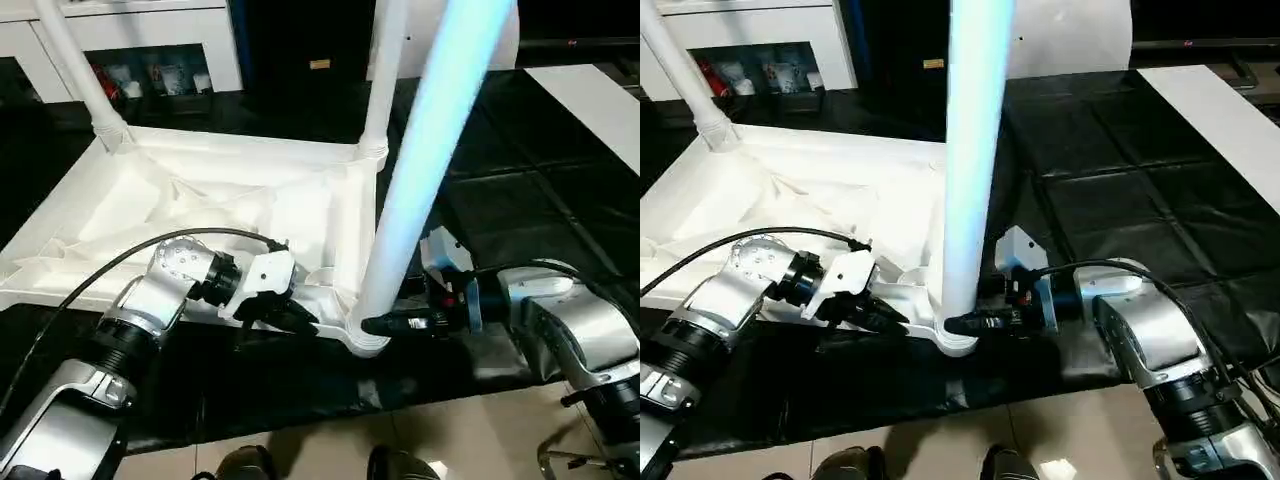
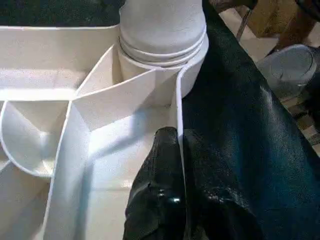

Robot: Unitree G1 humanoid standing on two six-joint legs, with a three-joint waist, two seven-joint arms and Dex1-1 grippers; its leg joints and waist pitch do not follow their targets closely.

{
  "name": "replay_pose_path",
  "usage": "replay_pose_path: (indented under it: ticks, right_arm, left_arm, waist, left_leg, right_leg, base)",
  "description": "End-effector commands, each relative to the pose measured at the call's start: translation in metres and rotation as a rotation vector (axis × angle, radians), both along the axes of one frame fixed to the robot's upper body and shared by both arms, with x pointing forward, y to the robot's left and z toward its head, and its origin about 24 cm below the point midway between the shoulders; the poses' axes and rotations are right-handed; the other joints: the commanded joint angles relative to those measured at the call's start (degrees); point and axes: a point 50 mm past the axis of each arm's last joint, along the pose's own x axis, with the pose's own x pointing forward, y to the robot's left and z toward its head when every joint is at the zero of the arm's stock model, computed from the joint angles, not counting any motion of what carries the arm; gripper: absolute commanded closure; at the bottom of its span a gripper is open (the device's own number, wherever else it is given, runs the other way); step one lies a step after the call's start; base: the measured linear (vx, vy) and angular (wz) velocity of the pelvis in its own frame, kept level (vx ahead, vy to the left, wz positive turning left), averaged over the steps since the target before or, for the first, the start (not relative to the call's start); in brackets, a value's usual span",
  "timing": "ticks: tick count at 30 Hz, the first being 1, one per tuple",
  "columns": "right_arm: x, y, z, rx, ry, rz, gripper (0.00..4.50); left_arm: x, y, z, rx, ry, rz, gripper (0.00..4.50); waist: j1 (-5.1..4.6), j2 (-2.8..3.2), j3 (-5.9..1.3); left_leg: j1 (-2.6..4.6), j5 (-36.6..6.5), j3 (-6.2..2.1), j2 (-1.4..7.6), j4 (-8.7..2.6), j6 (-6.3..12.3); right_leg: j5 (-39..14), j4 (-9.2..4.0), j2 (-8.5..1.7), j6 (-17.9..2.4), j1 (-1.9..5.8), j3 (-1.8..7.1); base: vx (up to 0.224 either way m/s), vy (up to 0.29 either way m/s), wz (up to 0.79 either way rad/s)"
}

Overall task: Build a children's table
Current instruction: Rotate leg to tighten

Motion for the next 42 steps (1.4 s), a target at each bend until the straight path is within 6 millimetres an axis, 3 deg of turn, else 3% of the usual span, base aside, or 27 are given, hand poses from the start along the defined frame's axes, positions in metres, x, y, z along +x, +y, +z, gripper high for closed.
replay_pose_path:
  ticks: [1,3,4,5,6,7,9,11,12,13,14,15,16,18,19,23,26,28,29,30,31,32,35,36,39,42]
  right_arm:
    - [-0.01,0.011,-0.003,0.067,0.041,-0.001,2.51]
    - [-0.01,0.015,-0.005,0.088,0.041,-0.051,2.51]
    - [-0.006,0.023,-0.01,0.09,0.029,-0.167,2.51]
    - [-0.004,0.027,-0.013,0.084,0.02,-0.219,2.51]
    - [-0.004,0.027,-0.013,0.084,0.02,-0.219,2.51]
    - [-0.002,0.032,-0.015,0.083,0.018,-0.267,2.51]
    - [0.004,0.046,-0.018,0.099,0.021,-0.389,2.51]
    - [0.009,0.059,-0.019,0.108,0.022,-0.476,2.54]
    - [0.013,0.065,-0.02,0.115,0.047,-0.542,2.54]
    - [0.015,0.07,-0.021,0.121,0.068,-0.59,2.54]
    - [0.018,0.075,-0.021,0.127,0.086,-0.638,2.54]
    - [0.018,0.075,-0.021,0.127,0.086,-0.638,2.54]
    - [0.023,0.085,-0.023,0.12,0.104,-0.723,2.54]
    - [0.026,0.089,-0.024,0.113,0.1,-0.76,2.54]
    - [0.029,0.093,-0.024,0.106,0.09,-0.799,1.99]
    - [0.037,0.098,-0.019,0.145,0.061,-0.862,1.64]
    - [0.041,0.096,-0.015,0.165,0.044,-0.907,1.34]
    - [0.043,0.089,-0.012,0.162,-0.008,-0.912,1.17]
    - [0.043,0.087,-0.011,0.169,-0.02,-0.909,1.04]
    - [0.043,0.086,-0.011,0.17,-0.022,-0.909,0.96]
    - [0.043,0.084,-0.01,0.173,-0.025,-0.906,0.85]
    - [0.043,0.073,-0.008,0.163,-0.072,-0.891,0.85]
    - [0.042,0.062,-0.006,0.155,-0.099,-0.886,0.53]
    - [0.04,0.056,-0.004,0.161,-0.107,-0.874,0.53]
    - [0.028,0.038,0.004,0.162,-0.146,-0.759,0.3]
    - [0.018,0.027,0.005,0.129,-0.167,-0.653,0.07]
  left_arm:
    - [0.001,-0.009,0.003,-0.03,0.007,0.04,4.5]
    - [0.002,-0.011,0.004,-0.045,0.01,0.073,4.5]
    - [0.006,-0.016,0.005,-0.065,0.002,0.157,4.5]
    - [0.008,-0.018,0.006,-0.072,-0.005,0.201,4.5]
    - [0.008,-0.018,0.006,-0.072,-0.005,0.201,4.5]
    - [0.011,-0.021,0.007,-0.091,-0.007,0.245,4.5]
    - [0.018,-0.029,0.009,-0.124,-0.017,0.368,4.5]
    - [0.024,-0.036,0.009,-0.133,-0.026,0.487,4.5]
    - [0.027,-0.04,0.009,-0.146,-0.03,0.544,4.5]
    - [0.029,-0.042,0.009,-0.154,-0.03,0.587,4.5]
    - [0.032,-0.046,0.01,-0.17,-0.041,0.643,4.5]
    - [0.032,-0.046,0.01,-0.17,-0.041,0.643,4.5]
    - [0.039,-0.052,0.013,-0.208,-0.065,0.766,4.5]
    - [0.042,-0.056,0.014,-0.221,-0.083,0.816,4.5]
    - [0.044,-0.06,0.016,-0.238,-0.093,0.865,4.5]
    - [0.045,-0.068,0.018,-0.245,-0.109,0.912,4.5]
    - [0.044,-0.07,0.019,-0.229,-0.124,0.896,4.5]
    - [0.039,-0.068,0.014,-0.197,-0.112,0.859,4.5]
    - [0.038,-0.067,0.013,-0.193,-0.108,0.849,4.5]
    - [0.038,-0.066,0.013,-0.193,-0.108,0.846,4.5]
    - [0.037,-0.065,0.013,-0.19,-0.107,0.839,4.5]
    - [0.036,-0.059,0.011,-0.178,-0.116,0.815,4.5]
    - [0.036,-0.052,0.01,-0.166,-0.12,0.801,4.5]
    - [0.035,-0.048,0.009,-0.16,-0.123,0.783,4.5]
    - [0.032,-0.031,0.005,-0.116,-0.136,0.729,4.5]
    - [0.031,-0.02,0.004,-0.088,-0.141,0.676,4.5]
  waist:
    - [-0.22,-0.28,-3.64]
    - [-0.19,-0.46,-3.62]
    - [-0.25,-0.13,-3.4]
    - [-0.5,-0.28,-3.34]
    - [-0.92,-0.45,-3.32]
    - [-1.12,-0.25,-3.17]
    - [-1.75,-0.15,-2.88]
    - [-2.6,-0.48,-2.92]
    - [-2.79,-0.17,-2.85]
    - [-3.19,-0.31,-2.87]
    - [-3.36,-0.52,-2.93]
    - [-3.65,-0.31,-2.92]
    - [-3.89,-0.25,-2.91]
    - [-4.12,-0.14,-3.11]
    - [-4.03,-0.16,-3.12]
    - [-3.89,-0.13,-3.59]
    - [-4.39,0.03,-3.96]
    - [-4.65,0.19,-4.63]
    - [-4.51,0.2,-4.82]
    - [-4.32,0.25,-4.78]
    - [-3.89,0.35,-4.89]
    - [-3.71,0.31,-4.88]
    - [-3.31,0.22,-4.6]
    - [-3.38,-0.16,-4.45]
    - [-3.17,-0.04,-4.11]
    - [-3.34,-0.1,-3.95]
  left_leg:
    - [1.03,-14.31,0.02,1.82,-4.04,3.08]
    - [0.87,-14.37,-0.02,1.79,-4.15,2.77]
    - [0.92,-15.17,-0.06,1.68,-4.3,2.03]
    - [0.83,-15.99,-0.09,1.61,-4.37,1.64]
    - [0.83,-17.15,-0.32,1.34,-4.45,0.63]
    - [1.1,-18.54,-0.45,1.26,-4.54,0.35]
    - [1.06,-20.18,-0.56,1.2,-4.64,-0.44]
    - [0.75,-20.52,-0.81,0.98,-4.7,-0.99]
    - [0.9,-21.31,-1.0,0.83,-4.71,-0.86]
    - [0.92,-21.73,-1.0,0.67,-4.61,-0.7]
    - [0.9,-21.64,-1.0,0.68,-4.59,-0.62]
    - [1.04,-21.84,-0.99,0.66,-4.53,-0.45]
    - [1.01,-21.8,-0.97,0.68,-4.56,-0.2]
    - [0.91,-21.29,-0.99,0.7,-4.62,-0.21]
    - [0.99,-21.05,-0.91,0.68,-4.64,0.14]
    - [0.64,-17.71,-0.65,0.77,-4.7,1.26]
    - [-0.31,-14.6,-0.78,0.65,-4.65,2.09]
    - [-0.08,-10.84,-0.64,0.7,-4.0,3.19]
    - [0.19,-7.33,-0.27,0.71,-3.64,4.59]
    - [0.24,-5.76,-0.26,0.74,-3.6,5.51]
    - [0.02,-1.8,-0.05,0.62,-3.22,7.75]
    - [0.03,-1.21,-0.02,0.6,-3.14,8.27]
    - [0.15,-2.46,0.13,0.73,-3.18,9.09]
    - [0.15,-4.1,0.15,0.77,-3.32,8.58]
    - [0.36,-8.02,0.03,1.03,-3.67,7.05]
    - [0.36,-9.78,0.02,1.04,-3.75,5.91]
  right_leg:
    - [-19.03,-3.53,-2.13,-12.7,3.21,1.9]
    - [-19.18,-3.49,-2.1,-12.44,3.24,1.9]
    - [-20.68,-3.77,-2.06,-12.03,2.97,1.92]
    - [-21.9,-3.88,-2.05,-11.59,2.97,1.89]
    - [-25.05,-4.06,-2.05,-10.45,3.01,1.65]
    - [-28.18,-4.53,-2.09,-9.19,2.85,1.61]
    - [-30.85,-4.84,-2.01,-8.02,2.48,1.59]
    - [-32.87,-4.96,-1.97,-6.74,2.58,1.4]
    - [-34.98,-5.4,-2.0,-5.68,2.42,1.22]
    - [-35.79,-5.61,-1.98,-5.2,2.3,1.18]
    - [-35.84,-5.66,-1.98,-5.1,2.29,1.21]
    - [-35.94,-5.86,-1.91,-5.01,1.97,1.21]
    - [-35.27,-5.93,-1.79,-4.82,1.96,1.22]
    - [-33.15,-5.73,-1.7,-5.25,2.05,1.19]
    - [-32.3,-5.85,-1.63,-5.25,2.05,1.23]
    - [-25.45,-5.27,-1.61,-6.64,2.53,1.52]
    - [-18.57,-4.35,-1.57,-8.38,3.57,1.35]
    - [-11.56,-3.79,-1.68,-10.69,3.6,1.38]
    - [-5.57,-3.3,-1.55,-12.59,3.62,1.52]
    - [-2.99,-3.02,-1.48,-13.66,3.63,1.46]
    - [3.02,-2.32,-1.44,-15.64,3.99,1.47]
    - [4.07,-2.26,-1.45,-15.97,3.99,1.47]
    - [2.08,-2.38,-1.48,-16.27,4.1,1.43]
    - [-1.06,-2.73,-1.48,-15.93,4.2,1.39]
    - [-8.23,-3.31,-1.53,-13.67,4.11,1.49]
    - [-11.35,-3.56,-1.5,-12.51,3.85,1.57]
  base:
    - [0.0,0.0,0.0]
    - [0.0,0.0,0.0]
    - [0.0,0.0,0.0]
    - [0.0,0.0,0.0]
    - [0.0,0.0,0.0]
    - [0.0,0.0,0.0]
    - [0.0,0.0,0.0]
    - [0.0,0.0,0.0]
    - [0.0,0.0,0.0]
    - [0.0,0.0,0.0]
    - [0.0,0.0,0.0]
    - [0.0,0.0,0.0]
    - [0.0,0.0,0.0]
    - [0.0,0.0,0.0]
    - [0.0,0.0,0.0]
    - [0.0,0.0,0.0]
    - [0.0,0.0,0.0]
    - [0.035,-0.01,0.02]
    - [0.069,-0.02,0.03]
    - [0.062,-0.02,0.04]
    - [0.0,0.0,0.0]
    - [0.0,0.0,0.0]
    - [0.0,0.0,0.0]
    - [0.0,0.0,0.0]
    - [0.0,0.0,0.0]
    - [0.0,0.0,0.0]
